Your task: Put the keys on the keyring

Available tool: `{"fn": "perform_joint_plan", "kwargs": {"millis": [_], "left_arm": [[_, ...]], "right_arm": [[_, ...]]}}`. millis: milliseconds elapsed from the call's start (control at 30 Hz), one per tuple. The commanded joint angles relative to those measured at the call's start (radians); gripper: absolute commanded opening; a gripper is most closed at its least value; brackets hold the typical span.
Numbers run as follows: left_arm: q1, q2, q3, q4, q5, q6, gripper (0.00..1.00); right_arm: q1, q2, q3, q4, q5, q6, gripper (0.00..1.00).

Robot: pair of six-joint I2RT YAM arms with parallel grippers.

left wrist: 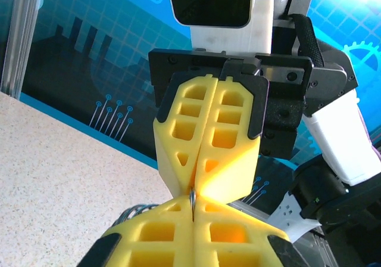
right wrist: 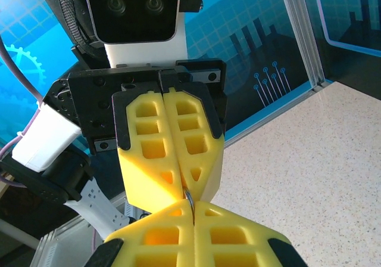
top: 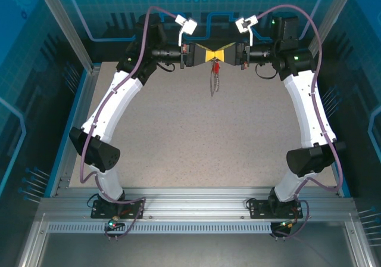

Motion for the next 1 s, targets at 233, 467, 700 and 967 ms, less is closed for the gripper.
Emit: {"fn": "perform_joint_plan", "kwargs": {"millis": [233,467,700,967], "left_arm": [[-0.009,-0.023,-0.031,0.223,-0.039,-0.102,0.0],[-0.009,-0.023,-0.04,0.339,-0.05,-0.19,0.0],[-0.009,-0.023,-0.025,0.348,-0.061,-0.205,0.0],[-0.015,-0.026,-0.023,0.355,-0.064,-0.214,0.0]], "right_arm": [[-0.058,-0.083,-0.096,0.198,0.023,0.156,0.42],[-0.086,-0.182,-0.238,0.284,0.084,0.197,0.44],[-0.068,-0.244,-0.324,0.301,0.098,0.193,0.58],[-0.009,-0.235,-0.316,0.297,0.14,0.178,0.6]]}}
